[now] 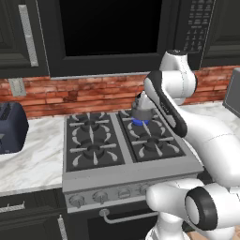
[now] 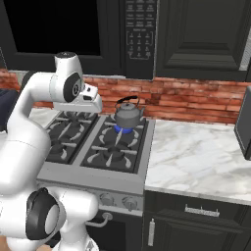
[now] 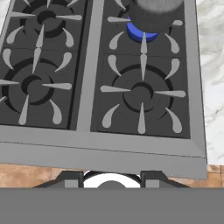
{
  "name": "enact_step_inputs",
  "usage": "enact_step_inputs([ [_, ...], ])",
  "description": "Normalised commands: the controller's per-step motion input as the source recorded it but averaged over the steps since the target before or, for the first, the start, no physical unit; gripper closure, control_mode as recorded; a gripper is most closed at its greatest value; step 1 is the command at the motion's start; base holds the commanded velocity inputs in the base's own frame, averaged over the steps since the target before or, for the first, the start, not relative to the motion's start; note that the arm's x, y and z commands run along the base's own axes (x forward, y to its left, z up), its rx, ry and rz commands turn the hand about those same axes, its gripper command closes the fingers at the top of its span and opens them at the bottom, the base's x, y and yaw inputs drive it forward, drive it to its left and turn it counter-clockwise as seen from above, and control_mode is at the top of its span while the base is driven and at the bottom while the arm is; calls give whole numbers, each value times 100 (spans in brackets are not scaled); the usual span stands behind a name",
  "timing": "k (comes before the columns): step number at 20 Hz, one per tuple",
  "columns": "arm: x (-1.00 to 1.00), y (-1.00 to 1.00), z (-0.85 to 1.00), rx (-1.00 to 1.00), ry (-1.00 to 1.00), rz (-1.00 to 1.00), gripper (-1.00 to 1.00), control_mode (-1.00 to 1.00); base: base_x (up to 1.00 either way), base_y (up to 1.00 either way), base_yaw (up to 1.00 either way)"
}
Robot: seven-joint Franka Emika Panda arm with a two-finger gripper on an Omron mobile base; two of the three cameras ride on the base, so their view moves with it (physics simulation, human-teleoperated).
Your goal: Lower the heat of the kettle.
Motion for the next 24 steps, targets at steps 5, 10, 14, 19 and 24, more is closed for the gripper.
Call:
enact_step_inputs([
  [5,0,16,0,0,-2,0,-100,-100,0,0,0],
  [10,-5,21,0,0,0,0,-100,-100,0,0,0],
  [14,-19,2,0,0,0,0,-100,-100,0,0,0],
  [19,-45,-29,0,1,-3,-5,-100,-100,0,0,0],
  [24,-41,-18,0,0,-1,-6,-100,-100,0,0,0],
])
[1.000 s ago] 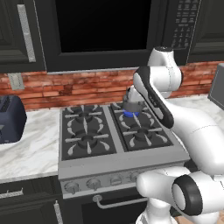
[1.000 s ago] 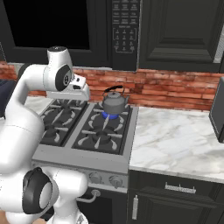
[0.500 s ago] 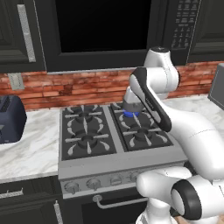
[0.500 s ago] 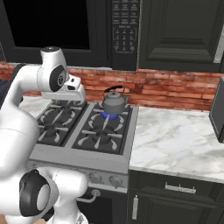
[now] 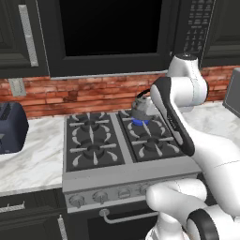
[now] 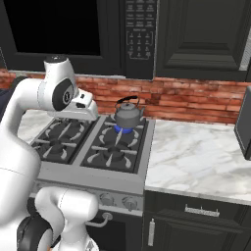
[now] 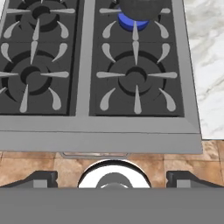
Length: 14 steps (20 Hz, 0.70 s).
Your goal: Lower the heat of the kettle.
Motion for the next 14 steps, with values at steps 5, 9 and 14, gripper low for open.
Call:
enact_step_inputs([
  [5,-36,-4,0,0,-1,-2,-100,-100,0,0,0],
  [9,-24,0,0,0,0,0,-100,-100,0,0,0],
  [14,-6,5,0,0,0,0,-100,-100,0,0,0],
])
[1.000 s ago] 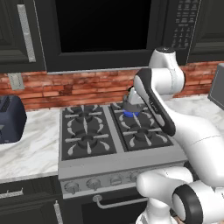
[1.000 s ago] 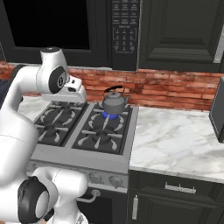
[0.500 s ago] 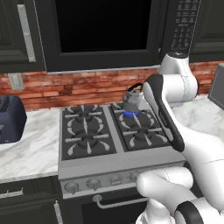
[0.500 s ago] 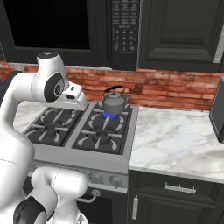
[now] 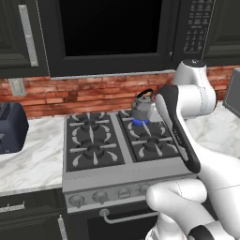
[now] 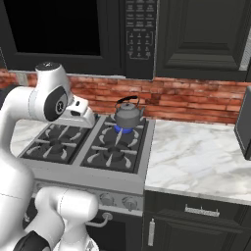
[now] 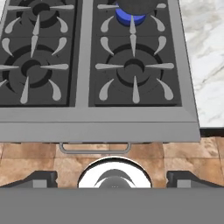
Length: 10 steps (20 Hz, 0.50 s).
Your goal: Lower the heat of the kettle.
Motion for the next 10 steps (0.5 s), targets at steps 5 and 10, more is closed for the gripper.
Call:
enact_step_inputs([
  [5,0,11,0,0,0,0,-100,100,0,6,0],
  [10,0,0,0,0,0,0,-100,100,0,41,-1],
])
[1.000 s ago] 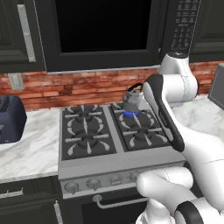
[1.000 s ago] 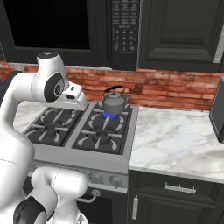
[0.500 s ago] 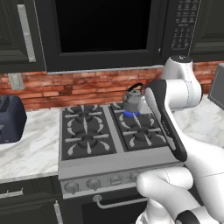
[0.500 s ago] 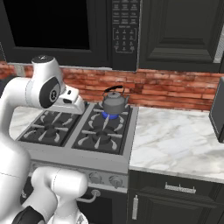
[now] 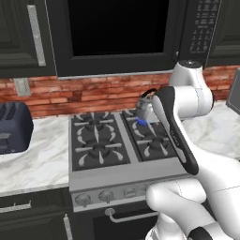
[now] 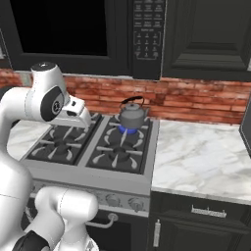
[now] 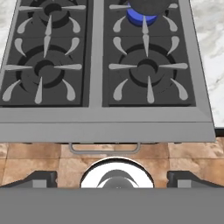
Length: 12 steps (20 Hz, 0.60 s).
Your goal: Lower the heat of the kettle.
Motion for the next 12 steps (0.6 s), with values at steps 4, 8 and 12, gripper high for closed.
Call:
enact_step_inputs([
  [4,0,0,0,0,0,0,-100,100,0,43,-2],
  [8,0,0,0,0,0,0,-100,100,0,45,-4],
  [12,0,0,0,0,0,0,-100,100,0,52,-4],
])
